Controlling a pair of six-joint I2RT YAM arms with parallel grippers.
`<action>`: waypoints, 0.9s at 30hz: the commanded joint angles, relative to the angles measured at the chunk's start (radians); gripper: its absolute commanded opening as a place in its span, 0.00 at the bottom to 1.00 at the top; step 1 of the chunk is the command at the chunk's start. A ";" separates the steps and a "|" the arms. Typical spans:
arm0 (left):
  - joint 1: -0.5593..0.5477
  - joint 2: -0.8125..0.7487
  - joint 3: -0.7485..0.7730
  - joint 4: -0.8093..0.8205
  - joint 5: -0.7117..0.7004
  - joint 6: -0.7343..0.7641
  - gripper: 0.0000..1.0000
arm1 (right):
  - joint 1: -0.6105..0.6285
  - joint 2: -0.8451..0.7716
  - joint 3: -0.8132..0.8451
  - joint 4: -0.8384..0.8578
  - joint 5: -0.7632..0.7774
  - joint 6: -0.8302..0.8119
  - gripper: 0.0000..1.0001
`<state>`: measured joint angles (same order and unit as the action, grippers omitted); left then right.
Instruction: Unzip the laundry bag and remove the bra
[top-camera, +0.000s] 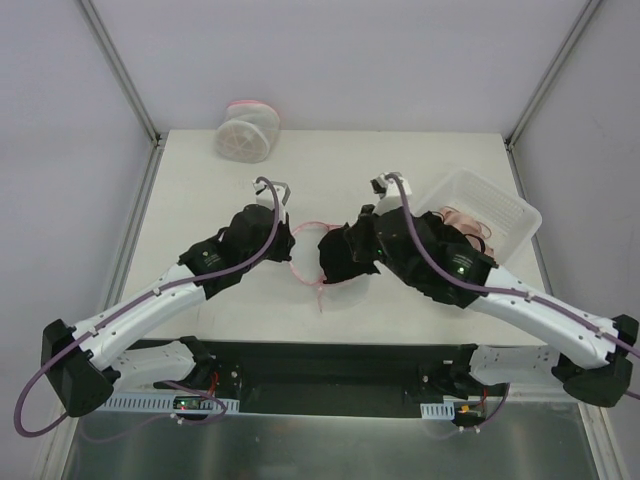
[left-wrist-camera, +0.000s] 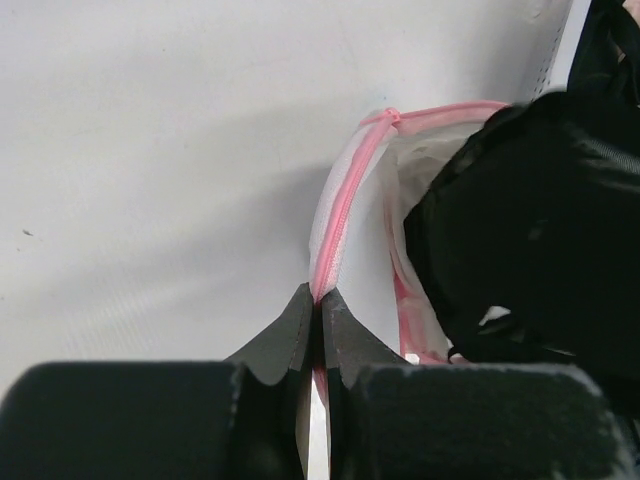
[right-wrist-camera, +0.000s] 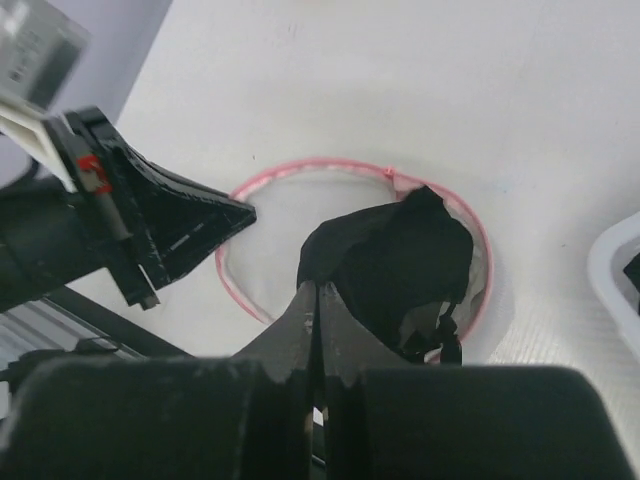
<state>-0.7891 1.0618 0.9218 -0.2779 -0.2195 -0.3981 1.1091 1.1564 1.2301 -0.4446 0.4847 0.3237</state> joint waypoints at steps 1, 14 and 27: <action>0.011 0.027 0.040 -0.015 -0.006 0.021 0.00 | -0.015 -0.106 0.005 0.041 0.093 -0.037 0.02; 0.011 0.066 0.055 -0.037 0.008 0.021 0.00 | -0.241 -0.288 0.063 0.044 0.155 -0.117 0.01; 0.011 0.138 0.045 -0.037 0.011 -0.001 0.00 | -0.426 -0.265 0.255 0.010 0.158 -0.182 0.01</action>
<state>-0.7837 1.2030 0.9478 -0.3088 -0.2173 -0.3996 0.7036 0.8822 1.4197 -0.4549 0.5972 0.2047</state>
